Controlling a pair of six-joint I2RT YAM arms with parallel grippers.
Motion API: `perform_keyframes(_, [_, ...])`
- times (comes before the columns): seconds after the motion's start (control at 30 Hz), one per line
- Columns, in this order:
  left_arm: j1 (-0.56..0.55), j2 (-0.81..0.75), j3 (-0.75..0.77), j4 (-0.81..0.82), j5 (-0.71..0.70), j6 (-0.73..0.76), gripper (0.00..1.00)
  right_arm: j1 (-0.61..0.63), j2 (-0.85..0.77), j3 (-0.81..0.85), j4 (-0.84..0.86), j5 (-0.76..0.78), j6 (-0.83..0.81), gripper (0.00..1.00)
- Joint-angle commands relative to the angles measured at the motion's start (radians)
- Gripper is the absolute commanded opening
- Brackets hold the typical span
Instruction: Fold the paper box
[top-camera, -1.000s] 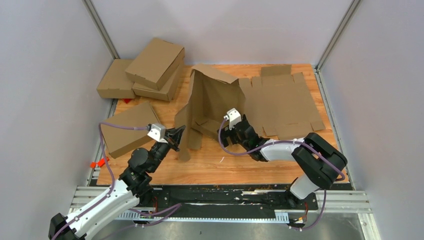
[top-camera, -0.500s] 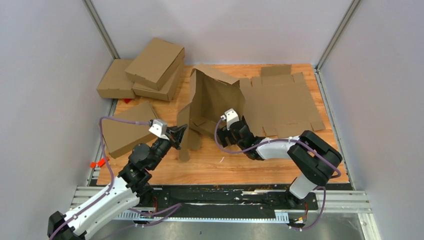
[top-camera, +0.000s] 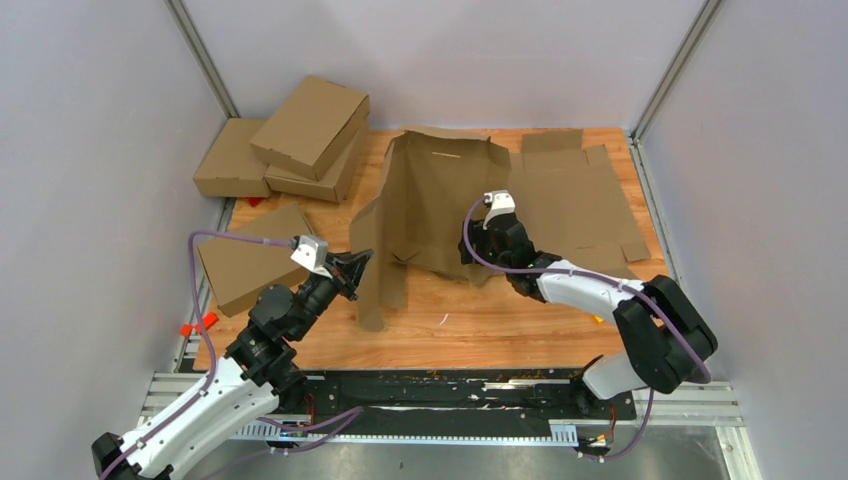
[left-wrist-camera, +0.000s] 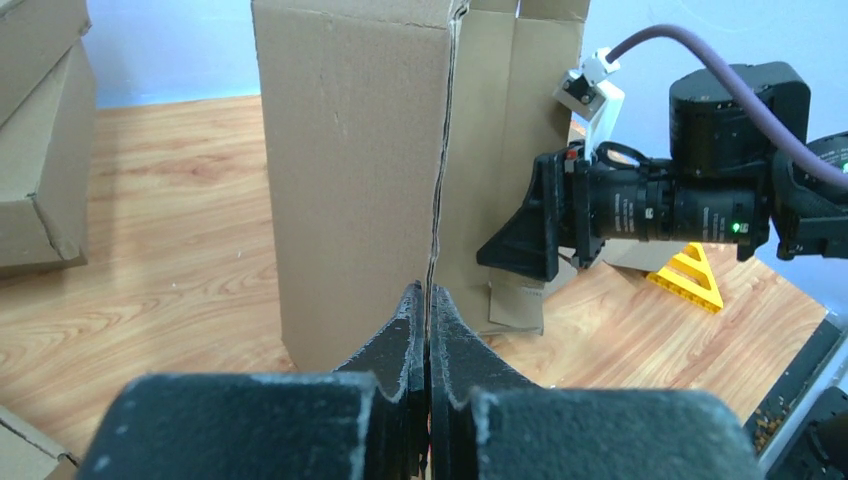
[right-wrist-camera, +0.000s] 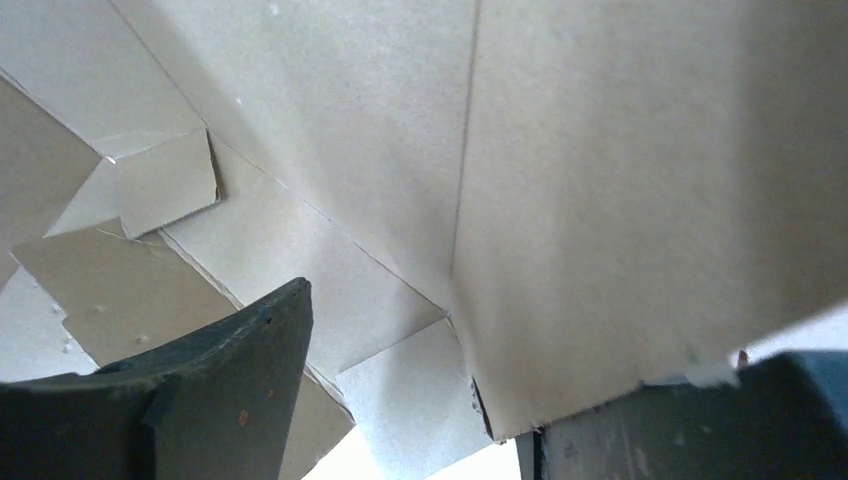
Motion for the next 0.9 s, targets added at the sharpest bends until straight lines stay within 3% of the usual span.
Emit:
perform_keyframes(0.0, [-0.005,-0.010,-0.016,-0.064,0.006,-0.023,0.00,-0.051,-0.062,0.042,-0.067,-0.113,0.107,0.66])
perform_keyframes(0.07, [-0.006,-0.014,-0.018,-0.064,0.010,-0.028,0.00,-0.065,-0.074,0.044,-0.087,-0.156,0.109,0.77])
perform_keyframes(0.13, [-0.005,-0.019,-0.019,-0.063,0.011,-0.042,0.00,-0.065,-0.083,0.043,-0.122,-0.132,0.102,0.97])
perform_keyframes(0.17, [-0.005,-0.021,-0.020,-0.065,0.009,-0.051,0.00,-0.069,-0.088,0.034,-0.132,-0.115,0.101,1.00])
perform_keyframes(0.63, [-0.006,-0.094,-0.058,-0.181,-0.150,-0.131,0.00,-0.222,-0.171,-0.139,-0.100,-0.240,0.165,1.00])
perform_keyframes(0.87, [-0.005,-0.115,-0.085,-0.121,-0.036,-0.084,0.00,-0.265,-0.160,-0.145,-0.049,-0.298,0.222,1.00])
